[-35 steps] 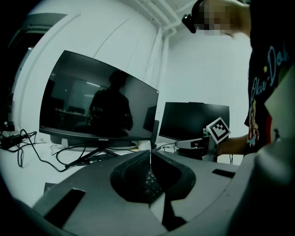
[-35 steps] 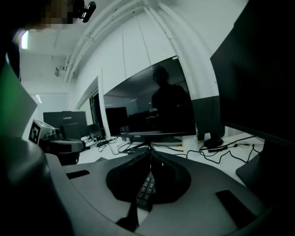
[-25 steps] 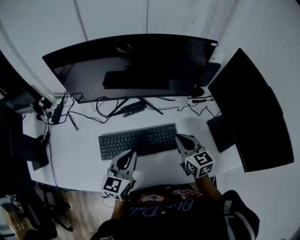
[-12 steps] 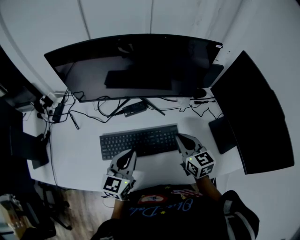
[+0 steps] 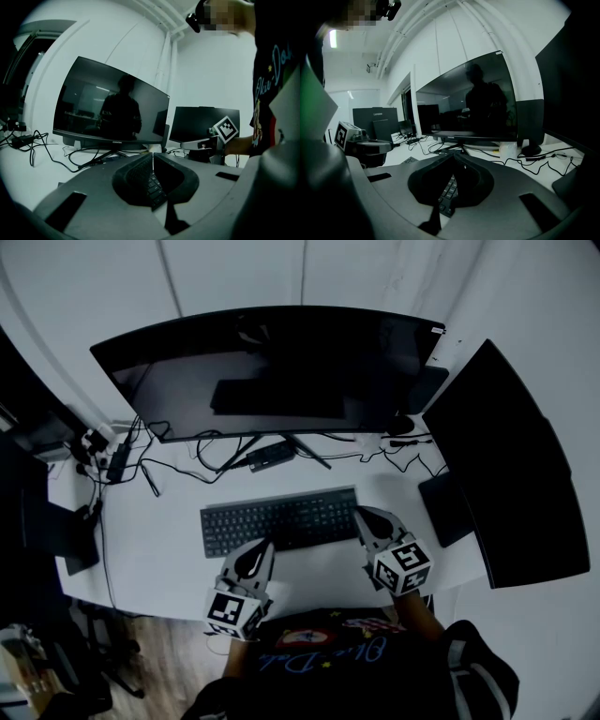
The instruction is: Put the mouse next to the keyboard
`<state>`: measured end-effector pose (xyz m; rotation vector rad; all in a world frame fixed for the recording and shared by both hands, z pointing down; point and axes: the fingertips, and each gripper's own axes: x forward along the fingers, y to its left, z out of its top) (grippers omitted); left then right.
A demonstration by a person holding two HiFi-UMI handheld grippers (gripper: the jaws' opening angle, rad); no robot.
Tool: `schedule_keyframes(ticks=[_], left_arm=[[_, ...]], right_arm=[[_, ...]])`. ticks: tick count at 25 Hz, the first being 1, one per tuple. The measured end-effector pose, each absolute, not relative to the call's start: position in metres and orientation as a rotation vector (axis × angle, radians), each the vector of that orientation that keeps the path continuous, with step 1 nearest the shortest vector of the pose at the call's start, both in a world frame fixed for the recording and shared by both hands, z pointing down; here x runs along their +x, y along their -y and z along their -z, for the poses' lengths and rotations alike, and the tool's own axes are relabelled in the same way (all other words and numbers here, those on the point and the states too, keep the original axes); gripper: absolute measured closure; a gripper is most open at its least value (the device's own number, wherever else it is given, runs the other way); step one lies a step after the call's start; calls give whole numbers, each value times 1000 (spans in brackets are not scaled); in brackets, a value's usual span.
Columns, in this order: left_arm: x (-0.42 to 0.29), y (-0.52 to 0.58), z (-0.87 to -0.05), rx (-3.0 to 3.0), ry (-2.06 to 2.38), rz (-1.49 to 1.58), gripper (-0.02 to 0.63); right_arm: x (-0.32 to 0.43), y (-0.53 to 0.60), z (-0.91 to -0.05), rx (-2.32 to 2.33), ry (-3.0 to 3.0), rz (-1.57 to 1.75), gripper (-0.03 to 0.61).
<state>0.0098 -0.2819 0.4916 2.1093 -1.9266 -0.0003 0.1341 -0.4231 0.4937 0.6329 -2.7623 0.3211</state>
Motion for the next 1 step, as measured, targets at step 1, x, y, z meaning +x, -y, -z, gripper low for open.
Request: schedule_keyframes(ticks=[1], left_arm=[[11, 282, -491, 2111, 1924, 1, 611]], right_arm=[[135, 424, -494, 636, 2761, -322, 581]])
